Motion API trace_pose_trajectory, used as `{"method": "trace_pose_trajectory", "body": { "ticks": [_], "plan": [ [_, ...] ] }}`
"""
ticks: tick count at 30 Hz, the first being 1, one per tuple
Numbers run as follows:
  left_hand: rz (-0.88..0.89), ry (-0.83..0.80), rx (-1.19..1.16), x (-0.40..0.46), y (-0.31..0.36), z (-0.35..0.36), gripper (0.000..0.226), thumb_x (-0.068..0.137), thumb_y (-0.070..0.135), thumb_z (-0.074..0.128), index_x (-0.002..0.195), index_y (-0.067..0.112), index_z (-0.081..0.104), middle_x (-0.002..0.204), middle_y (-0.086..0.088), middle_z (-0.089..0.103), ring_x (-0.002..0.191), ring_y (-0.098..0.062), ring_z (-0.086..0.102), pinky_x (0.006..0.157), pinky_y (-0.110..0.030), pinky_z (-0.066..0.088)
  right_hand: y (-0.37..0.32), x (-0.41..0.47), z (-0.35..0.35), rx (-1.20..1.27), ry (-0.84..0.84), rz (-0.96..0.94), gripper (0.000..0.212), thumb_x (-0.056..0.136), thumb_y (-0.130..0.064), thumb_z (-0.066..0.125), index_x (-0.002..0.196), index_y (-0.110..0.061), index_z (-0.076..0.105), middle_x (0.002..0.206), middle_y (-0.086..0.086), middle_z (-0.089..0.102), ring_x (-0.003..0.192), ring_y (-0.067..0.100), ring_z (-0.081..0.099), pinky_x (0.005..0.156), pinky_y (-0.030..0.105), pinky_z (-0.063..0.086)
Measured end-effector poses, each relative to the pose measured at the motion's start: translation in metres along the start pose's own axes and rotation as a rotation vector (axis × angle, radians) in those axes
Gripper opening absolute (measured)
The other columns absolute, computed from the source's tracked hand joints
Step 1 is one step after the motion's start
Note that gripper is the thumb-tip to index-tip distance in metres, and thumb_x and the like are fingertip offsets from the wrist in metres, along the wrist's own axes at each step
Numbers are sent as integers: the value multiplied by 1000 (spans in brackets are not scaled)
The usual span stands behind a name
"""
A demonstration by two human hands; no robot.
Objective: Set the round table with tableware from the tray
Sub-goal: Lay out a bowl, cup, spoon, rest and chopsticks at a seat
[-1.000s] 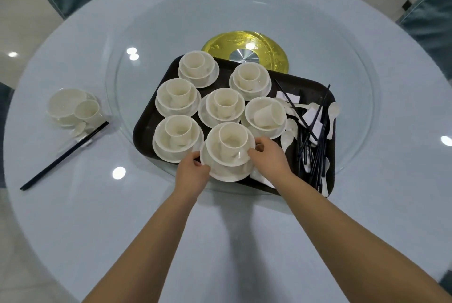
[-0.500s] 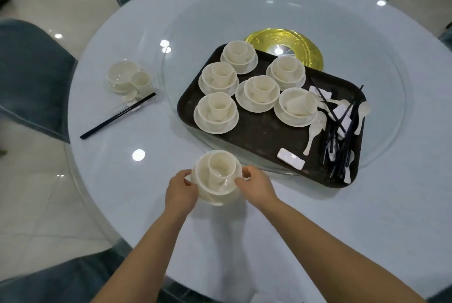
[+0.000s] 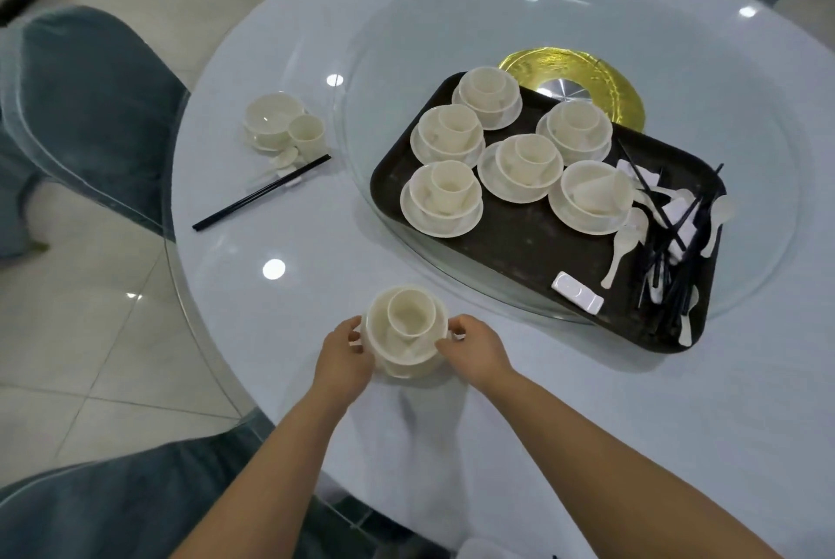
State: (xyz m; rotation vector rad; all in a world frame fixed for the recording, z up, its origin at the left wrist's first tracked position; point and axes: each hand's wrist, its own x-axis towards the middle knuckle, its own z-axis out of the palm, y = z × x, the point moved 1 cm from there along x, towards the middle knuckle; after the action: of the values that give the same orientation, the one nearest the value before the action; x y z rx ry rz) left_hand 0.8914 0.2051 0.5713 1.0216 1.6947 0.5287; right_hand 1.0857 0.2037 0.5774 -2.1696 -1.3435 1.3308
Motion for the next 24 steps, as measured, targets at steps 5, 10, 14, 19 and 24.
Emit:
{"method": "trace_pose_trajectory", "body": {
  "ticks": [5, 10, 14, 19, 24],
  "plan": [
    [66, -45, 37, 5, 3, -1, 37, 90, 9, 57, 122, 26, 59, 100, 19, 63, 92, -2, 60, 71, -17, 45, -5, -1, -3, -115, 51, -82, 69, 85, -27, 65, 146, -22, 33, 143, 1, 42, 126, 20, 45, 92, 26, 37],
    [192, -29, 152, 1, 13, -2, 44, 83, 0, 55, 78, 43, 53, 72, 43, 59, 71, 23, 54, 57, -1, 42, -27, 0, -4, -335, 14, -336, 90, 81, -28, 68, 154, -23, 15, 160, -4, 20, 145, 18, 21, 114, 32, 26],
    [177, 2, 198, 4, 11, -1, 33, 84, 2, 55, 90, 35, 52, 69, 32, 49, 67, 17, 52, 54, -3, 34, -42, 5, 5, -571, -35, -468, 88, 83, -30, 68, 154, -16, 18, 160, 1, 21, 145, 20, 20, 116, 35, 24],
    [115, -31, 218, 8, 7, -2, 40, 90, 12, 54, 130, 17, 56, 121, 8, 59, 105, -11, 52, 78, -18, 39, -46, 6, 5, -520, 75, -495, 78, 85, -30, 68, 150, -17, 28, 152, 1, 36, 139, 20, 30, 112, 31, 28],
    [46, 62, 118, 7, 15, -1, 66, 94, 28, 56, 152, 24, 24, 148, -5, 41, 133, -24, 43, 105, -40, 41, -37, -3, -16, -180, 182, -417, 93, 80, -29, 72, 154, -29, 16, 151, -4, 36, 139, 16, 32, 106, 29, 31]
  ]
}}
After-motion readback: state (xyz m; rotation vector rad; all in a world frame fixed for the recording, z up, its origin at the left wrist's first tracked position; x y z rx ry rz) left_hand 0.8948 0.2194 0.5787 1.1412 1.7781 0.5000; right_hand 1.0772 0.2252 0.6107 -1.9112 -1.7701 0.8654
